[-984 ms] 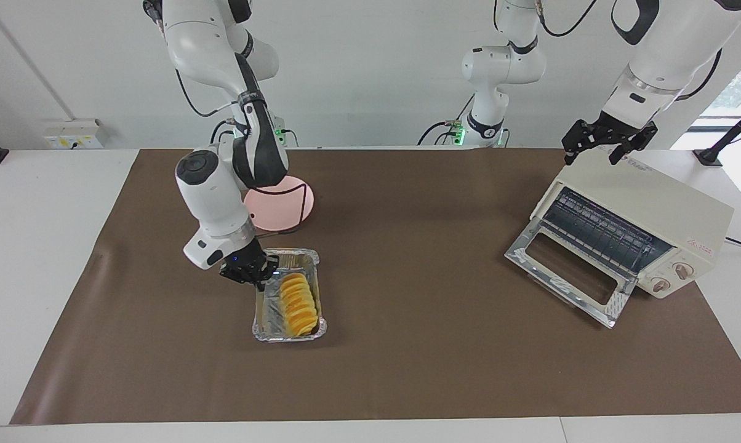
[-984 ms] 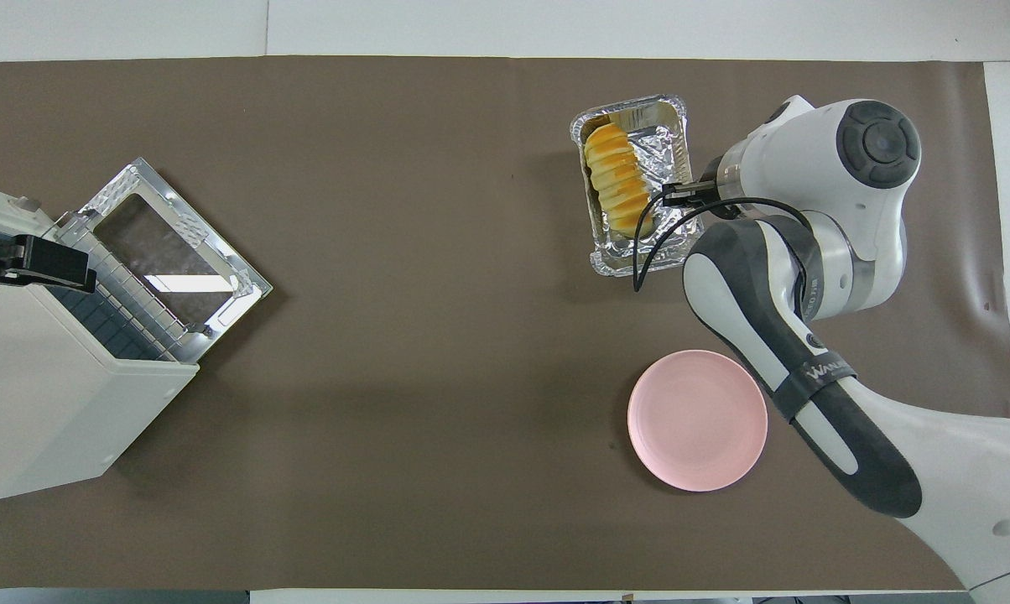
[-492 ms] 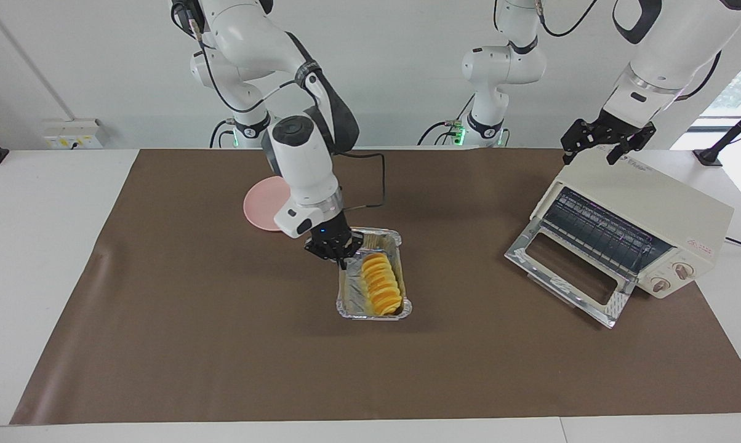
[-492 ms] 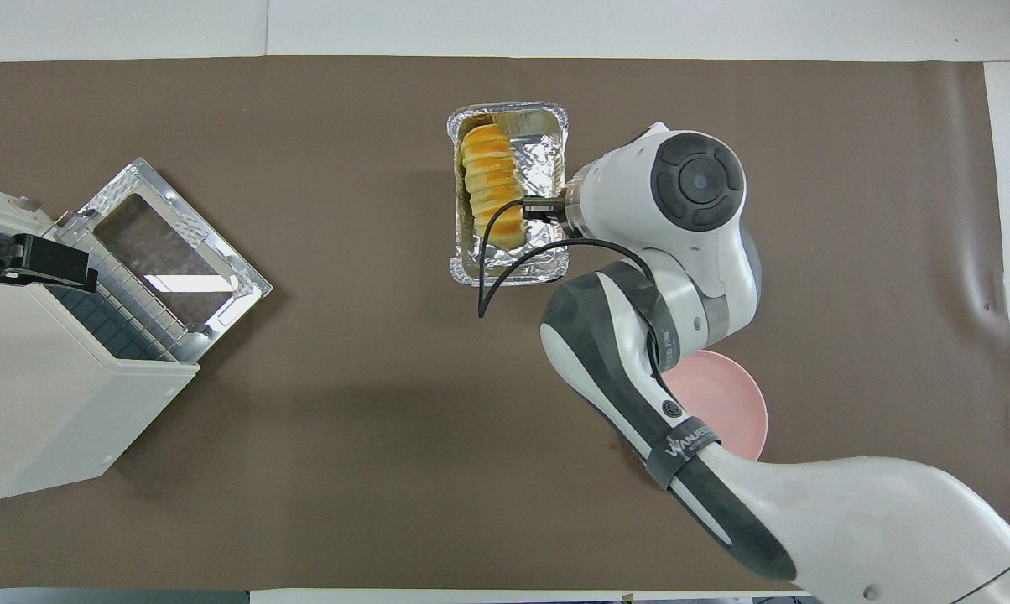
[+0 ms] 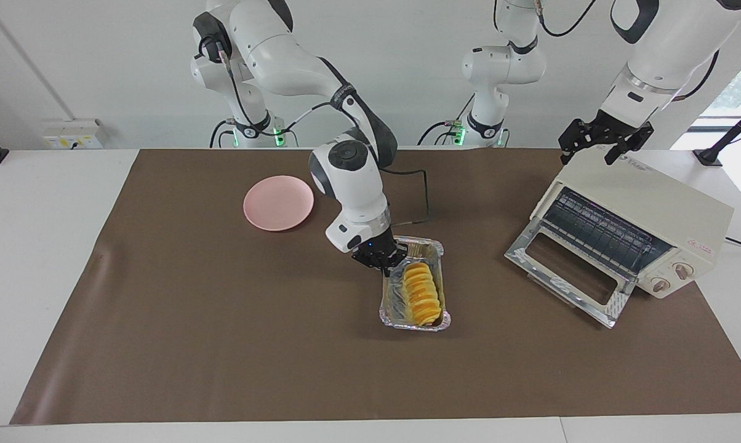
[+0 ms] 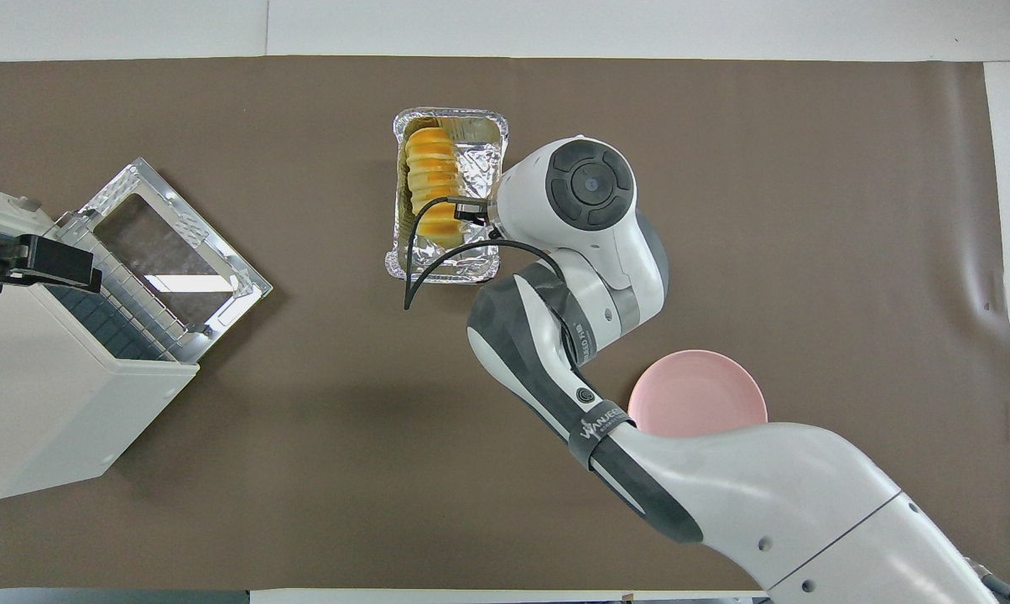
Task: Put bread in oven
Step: 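Slide the foil tray with the right gripper toward the toaster oven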
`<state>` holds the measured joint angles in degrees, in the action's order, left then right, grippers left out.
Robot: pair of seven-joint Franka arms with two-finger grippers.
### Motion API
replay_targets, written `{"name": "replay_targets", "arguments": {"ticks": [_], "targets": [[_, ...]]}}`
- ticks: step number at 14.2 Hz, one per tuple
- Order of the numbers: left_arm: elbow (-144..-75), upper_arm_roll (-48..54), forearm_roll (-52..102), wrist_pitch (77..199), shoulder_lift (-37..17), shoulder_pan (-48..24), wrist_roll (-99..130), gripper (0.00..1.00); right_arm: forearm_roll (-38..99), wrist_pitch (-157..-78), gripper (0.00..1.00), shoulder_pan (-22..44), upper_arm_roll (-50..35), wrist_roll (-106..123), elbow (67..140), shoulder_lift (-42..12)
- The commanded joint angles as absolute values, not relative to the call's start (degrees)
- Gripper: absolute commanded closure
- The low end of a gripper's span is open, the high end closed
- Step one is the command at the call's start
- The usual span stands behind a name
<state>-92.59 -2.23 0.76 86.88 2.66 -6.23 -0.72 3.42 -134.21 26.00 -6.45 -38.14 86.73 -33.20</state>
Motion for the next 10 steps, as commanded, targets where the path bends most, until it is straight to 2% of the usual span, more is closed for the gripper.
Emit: {"name": "replay_targets", "arguments": {"ticks": [1, 3, 4, 6, 10], "targets": [[-93.87, -2.99, 1.32, 86.48, 4.13, -6.42, -0.18, 0.00, 3.87, -138.24, 1.00, 26.63, -6.50, -38.94, 89.99, -33.49], [-93.96, -2.99, 1.32, 86.31, 4.13, -6.33, -0.09, 0.00, 3.96, -138.34, 0.97, 27.07, -6.50, -39.02, 90.87, -33.57], [-93.87, -2.99, 1.32, 86.40, 4.13, -6.42, -0.17, 0.00, 3.96, -138.08, 0.69, 27.07, -6.42, -39.11, 90.97, -33.57], [-93.96, -3.08, 1.32, 86.31, 4.13, -6.50, -0.09, 0.00, 3.17, -136.59, 0.00, 27.07, -6.33, -39.90, 90.88, -33.31], [-93.96, -2.99, 1.32, 86.83, 4.13, -6.50, -0.09, 0.00, 1.93, -132.47, 0.00, 24.18, -5.80, -37.45, 90.62, -30.16]]}}
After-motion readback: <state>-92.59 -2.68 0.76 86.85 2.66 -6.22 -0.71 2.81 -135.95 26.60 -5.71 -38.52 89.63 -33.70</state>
